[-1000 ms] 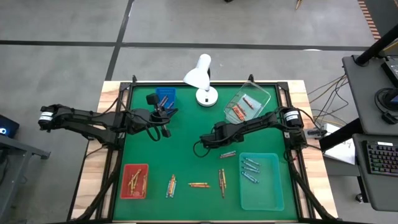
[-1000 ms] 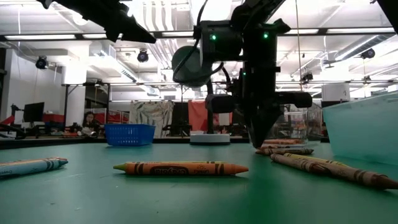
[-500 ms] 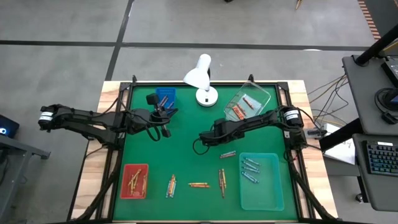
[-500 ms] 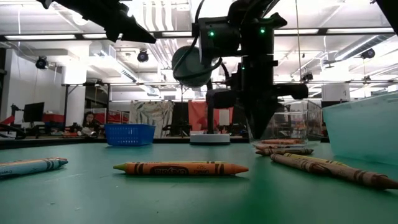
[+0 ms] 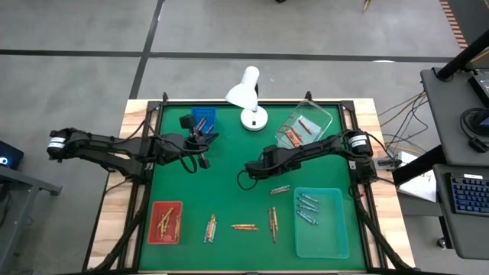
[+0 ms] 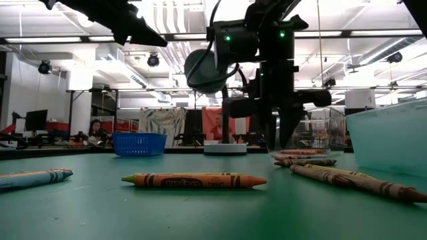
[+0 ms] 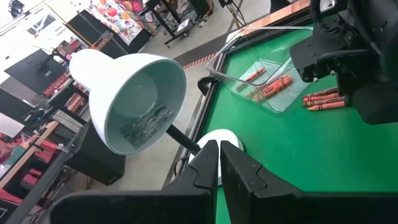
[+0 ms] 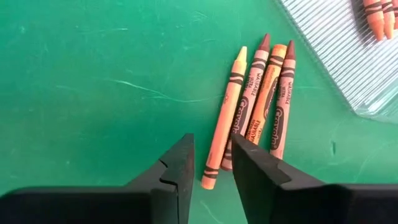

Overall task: Sort crayons
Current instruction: Put the orange crayon into the transparent bin

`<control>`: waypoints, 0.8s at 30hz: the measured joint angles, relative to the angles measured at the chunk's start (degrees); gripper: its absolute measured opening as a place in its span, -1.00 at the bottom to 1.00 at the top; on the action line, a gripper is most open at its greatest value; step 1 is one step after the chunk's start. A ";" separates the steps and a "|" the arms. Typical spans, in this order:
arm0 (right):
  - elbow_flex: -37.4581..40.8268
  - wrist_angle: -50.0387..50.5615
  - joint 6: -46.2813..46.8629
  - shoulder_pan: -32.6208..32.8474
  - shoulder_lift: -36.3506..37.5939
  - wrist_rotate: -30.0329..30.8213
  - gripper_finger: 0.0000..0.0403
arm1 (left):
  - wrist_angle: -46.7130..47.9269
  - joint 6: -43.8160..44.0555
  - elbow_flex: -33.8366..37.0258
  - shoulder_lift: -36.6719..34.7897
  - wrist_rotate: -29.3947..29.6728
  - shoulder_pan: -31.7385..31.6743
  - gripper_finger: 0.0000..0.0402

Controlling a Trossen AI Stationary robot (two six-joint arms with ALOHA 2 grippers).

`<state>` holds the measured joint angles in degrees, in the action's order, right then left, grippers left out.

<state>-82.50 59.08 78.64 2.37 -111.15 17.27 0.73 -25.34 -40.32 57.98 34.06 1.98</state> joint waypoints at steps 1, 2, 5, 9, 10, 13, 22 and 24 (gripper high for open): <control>0.17 0.04 0.07 0.00 0.00 0.31 -0.50 | 0.02 0.00 0.00 0.00 0.01 0.00 -1.00; 0.38 0.04 0.20 0.00 -0.02 0.56 -0.49 | -0.01 -0.01 0.00 0.00 0.01 0.00 -1.00; 0.78 -0.51 0.26 0.00 -0.04 0.77 -0.50 | -0.07 -0.13 0.00 0.00 0.00 0.00 -1.00; 2.32 -4.25 0.23 0.08 -0.04 0.79 -0.49 | -0.04 -0.14 0.00 0.00 0.00 0.00 -1.00; 2.76 -4.98 0.26 0.12 -0.04 0.78 -0.49 | 0.01 -0.11 0.00 0.00 0.00 0.00 -1.00; 3.85 -6.16 0.38 0.24 -0.04 1.00 -0.50 | 0.29 -0.02 0.00 0.00 0.00 0.00 -1.00; 3.96 -6.47 0.98 0.24 -0.04 0.95 -0.50 | 0.23 0.08 0.00 0.00 0.00 0.00 -1.00; 3.96 -6.48 0.98 0.24 -0.04 0.95 -0.50 | 0.22 0.11 0.00 0.00 0.00 0.00 -1.00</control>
<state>-78.54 52.60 79.61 2.61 -111.20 18.22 0.95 -25.23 -40.32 57.98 34.06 1.98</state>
